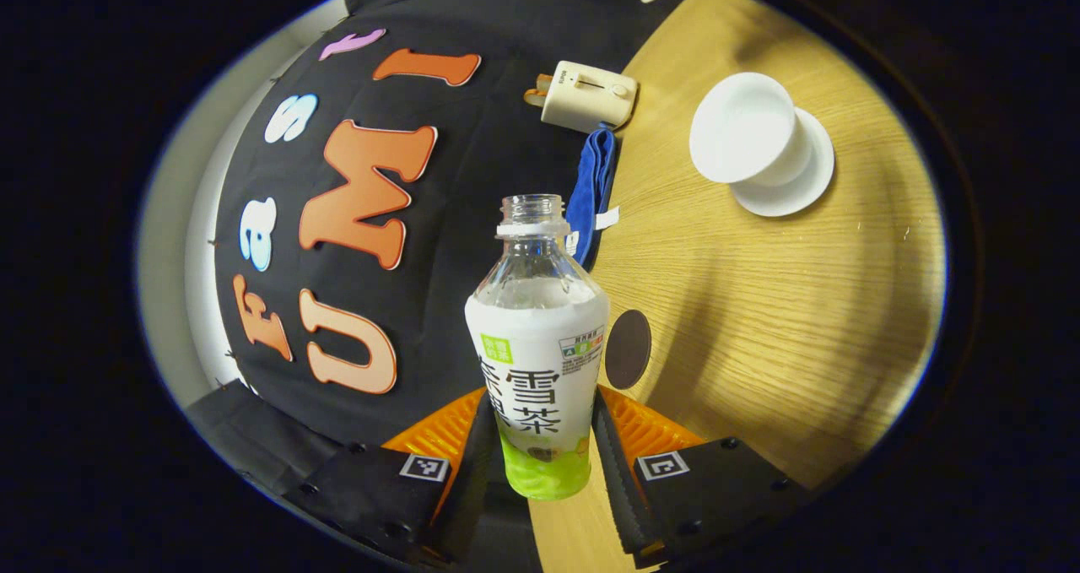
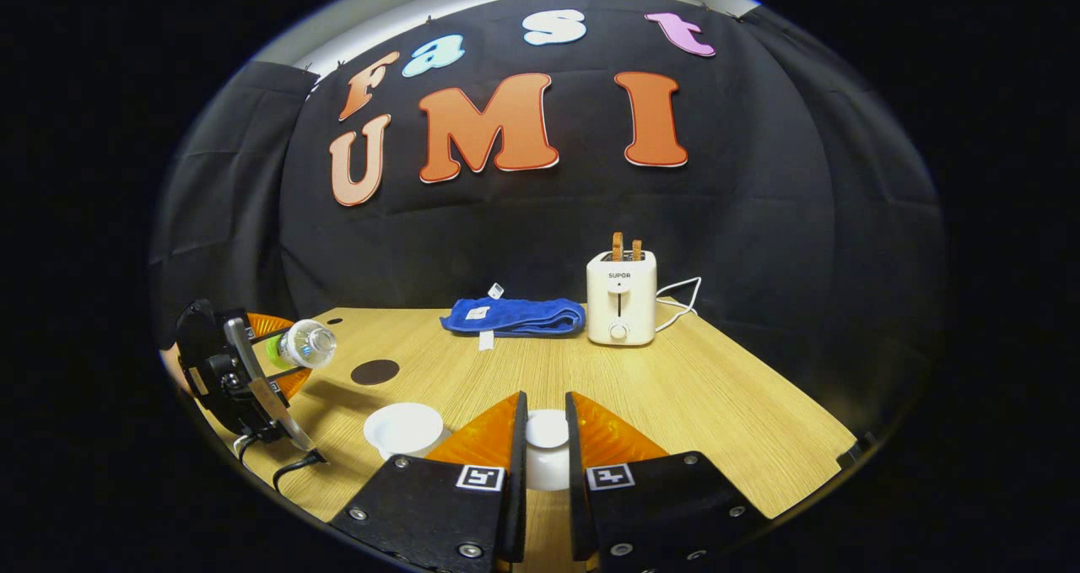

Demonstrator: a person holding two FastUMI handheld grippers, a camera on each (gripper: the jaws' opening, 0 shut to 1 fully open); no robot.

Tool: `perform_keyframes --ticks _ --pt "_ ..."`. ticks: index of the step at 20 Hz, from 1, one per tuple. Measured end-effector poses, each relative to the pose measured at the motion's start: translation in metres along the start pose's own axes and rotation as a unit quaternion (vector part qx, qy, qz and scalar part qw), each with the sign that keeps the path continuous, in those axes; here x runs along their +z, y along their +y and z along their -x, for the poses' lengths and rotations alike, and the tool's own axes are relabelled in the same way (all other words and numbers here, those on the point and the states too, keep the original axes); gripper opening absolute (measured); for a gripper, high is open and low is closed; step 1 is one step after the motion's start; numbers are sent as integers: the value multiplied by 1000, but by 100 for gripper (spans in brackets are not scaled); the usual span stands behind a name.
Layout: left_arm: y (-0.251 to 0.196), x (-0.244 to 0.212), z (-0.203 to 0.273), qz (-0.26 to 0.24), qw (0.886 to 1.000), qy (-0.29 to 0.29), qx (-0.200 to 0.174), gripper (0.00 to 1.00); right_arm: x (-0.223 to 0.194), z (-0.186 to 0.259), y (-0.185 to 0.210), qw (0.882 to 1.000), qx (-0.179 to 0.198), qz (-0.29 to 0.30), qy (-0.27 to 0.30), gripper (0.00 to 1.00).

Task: Open the teacup lid with one hand, grasp the water bottle and pour water into the teacup with the other hand; after pouring, place the water bottle on the coaster and then close the teacup lid.

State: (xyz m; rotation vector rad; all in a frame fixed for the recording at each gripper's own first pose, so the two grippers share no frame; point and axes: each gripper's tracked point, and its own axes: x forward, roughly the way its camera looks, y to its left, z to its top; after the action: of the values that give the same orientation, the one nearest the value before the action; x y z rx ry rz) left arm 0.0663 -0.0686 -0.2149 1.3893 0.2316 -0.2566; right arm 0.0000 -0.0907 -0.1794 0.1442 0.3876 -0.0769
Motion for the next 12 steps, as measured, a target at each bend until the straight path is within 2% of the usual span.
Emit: perform_keyframes --ticks 5,6,7,9,12 --pt "1 13 -2 -62 998 -11 0 66 -2 0 -4 1000 -1 -1 1 21" --pt "2 17 -1 -78 997 -16 0 63 -4 0 -4 1000 1 -1 2 21" --pt "3 22 -2 -93 995 -21 2 66 -4 -1 -4 1000 1 -2 0 21" --pt "2 31 -1 -115 993 -33 -1 63 -5 0 -5 1000 3 -2 1 22" --pt "2 38 -4 -145 988 -42 0 66 -6 0 -6 1000 3 -2 -2 21"
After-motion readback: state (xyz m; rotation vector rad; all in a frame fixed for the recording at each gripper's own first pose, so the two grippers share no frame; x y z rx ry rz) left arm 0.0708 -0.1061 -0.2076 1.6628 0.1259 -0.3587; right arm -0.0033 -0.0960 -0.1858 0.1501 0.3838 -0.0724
